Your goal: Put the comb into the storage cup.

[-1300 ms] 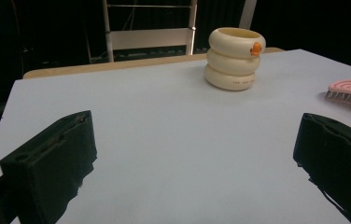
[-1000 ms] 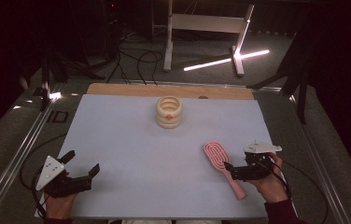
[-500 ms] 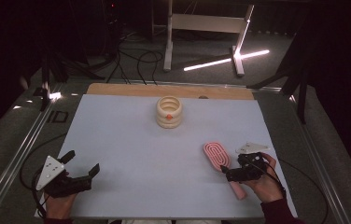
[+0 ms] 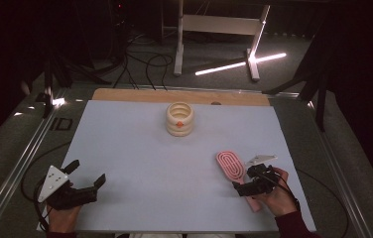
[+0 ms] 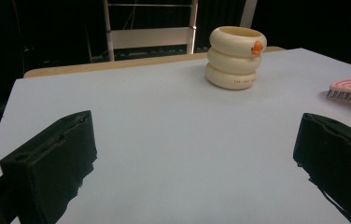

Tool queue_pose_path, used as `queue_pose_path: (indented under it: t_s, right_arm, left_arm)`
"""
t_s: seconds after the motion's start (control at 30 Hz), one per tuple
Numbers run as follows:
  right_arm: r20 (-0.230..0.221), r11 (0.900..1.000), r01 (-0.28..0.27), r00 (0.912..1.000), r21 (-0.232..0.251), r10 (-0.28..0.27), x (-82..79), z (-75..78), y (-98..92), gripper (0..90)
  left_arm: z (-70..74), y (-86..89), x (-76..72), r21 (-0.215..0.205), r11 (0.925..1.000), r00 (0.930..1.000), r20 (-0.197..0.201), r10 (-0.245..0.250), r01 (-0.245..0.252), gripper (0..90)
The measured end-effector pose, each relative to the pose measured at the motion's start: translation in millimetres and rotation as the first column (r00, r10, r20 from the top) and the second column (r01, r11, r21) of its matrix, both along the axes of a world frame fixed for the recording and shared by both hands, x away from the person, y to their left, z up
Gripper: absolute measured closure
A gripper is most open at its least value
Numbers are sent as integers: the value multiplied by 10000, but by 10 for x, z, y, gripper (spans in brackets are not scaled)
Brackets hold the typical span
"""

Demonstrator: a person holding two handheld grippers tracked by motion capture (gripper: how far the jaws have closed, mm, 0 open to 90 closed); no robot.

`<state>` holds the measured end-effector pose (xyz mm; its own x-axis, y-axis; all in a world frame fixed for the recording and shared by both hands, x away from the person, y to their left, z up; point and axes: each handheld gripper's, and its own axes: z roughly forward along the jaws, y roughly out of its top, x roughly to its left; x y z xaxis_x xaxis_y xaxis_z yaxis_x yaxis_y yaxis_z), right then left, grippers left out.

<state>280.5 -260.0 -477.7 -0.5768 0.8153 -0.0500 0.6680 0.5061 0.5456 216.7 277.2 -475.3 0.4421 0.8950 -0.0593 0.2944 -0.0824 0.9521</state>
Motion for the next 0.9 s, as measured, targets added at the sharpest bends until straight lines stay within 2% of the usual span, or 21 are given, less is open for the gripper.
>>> queue_pose_path:
  t_s: [0.1,0.17,0.3,0.33,0.67,0.83,0.9]
  right_arm:
    - [-136,9999,6,9999,-101,-7,7,-19,4,113]
    - [-435,9996,-102,9990,-257,90,20,-56,14,127]
    - [-528,9995,-130,9985,-272,115,19,-67,23,130]
    - [-745,9989,-249,9970,-400,219,35,-107,54,134]
    - [-1172,9983,-217,9930,-546,152,101,-204,82,148]
    - [-1376,9976,-130,9905,-679,35,131,-244,86,228]
    - [-1514,9982,-196,9884,-567,108,145,-251,78,270]
  left_arm:
    - [0,0,1,27,10000,10000,-11,-9,9,0]
    - [-3,-4,3,36,10000,10000,-25,2,-2,0]
    - [-2,-5,3,40,10000,10000,-26,3,-3,0]
    - [-2,-5,3,34,10000,10000,-26,3,-3,0]
    - [-3,-6,4,44,10000,10000,-35,7,-7,0]
    - [-6,-4,6,43,10000,10000,-48,5,-5,0]
    - [-6,-6,6,42,10000,10000,-55,4,-3,0]
